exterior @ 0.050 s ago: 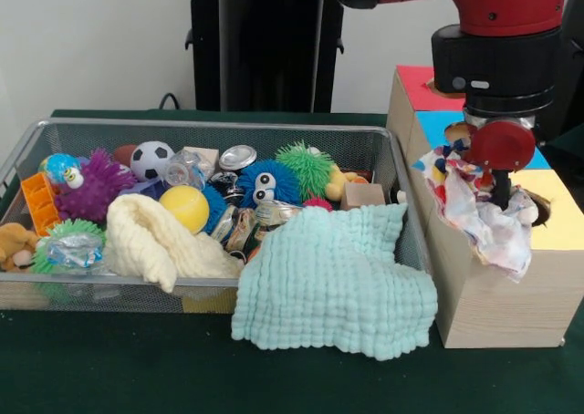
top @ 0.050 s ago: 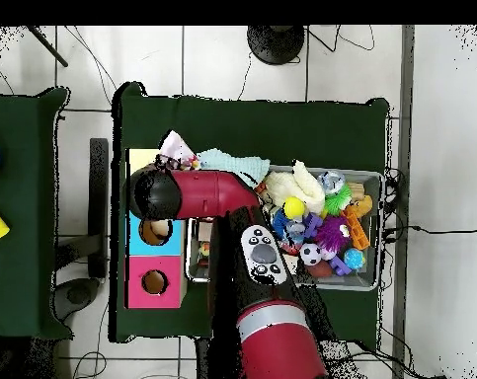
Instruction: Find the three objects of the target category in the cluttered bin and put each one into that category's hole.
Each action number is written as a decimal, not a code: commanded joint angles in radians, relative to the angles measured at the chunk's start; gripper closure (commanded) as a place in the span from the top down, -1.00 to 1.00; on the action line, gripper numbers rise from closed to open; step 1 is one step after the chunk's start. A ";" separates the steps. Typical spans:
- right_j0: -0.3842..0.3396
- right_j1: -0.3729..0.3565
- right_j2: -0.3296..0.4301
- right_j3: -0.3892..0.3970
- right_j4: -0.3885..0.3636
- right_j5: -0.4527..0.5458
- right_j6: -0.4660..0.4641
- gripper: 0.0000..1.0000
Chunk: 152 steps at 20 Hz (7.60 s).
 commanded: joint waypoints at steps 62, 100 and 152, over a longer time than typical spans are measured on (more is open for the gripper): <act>0.122 -0.019 -0.141 -0.013 0.136 0.025 0.292 -1.00; 0.132 -0.062 -0.175 -0.027 0.138 0.069 0.311 -1.00; 0.156 0.035 -0.282 -0.154 0.077 0.102 0.260 -1.00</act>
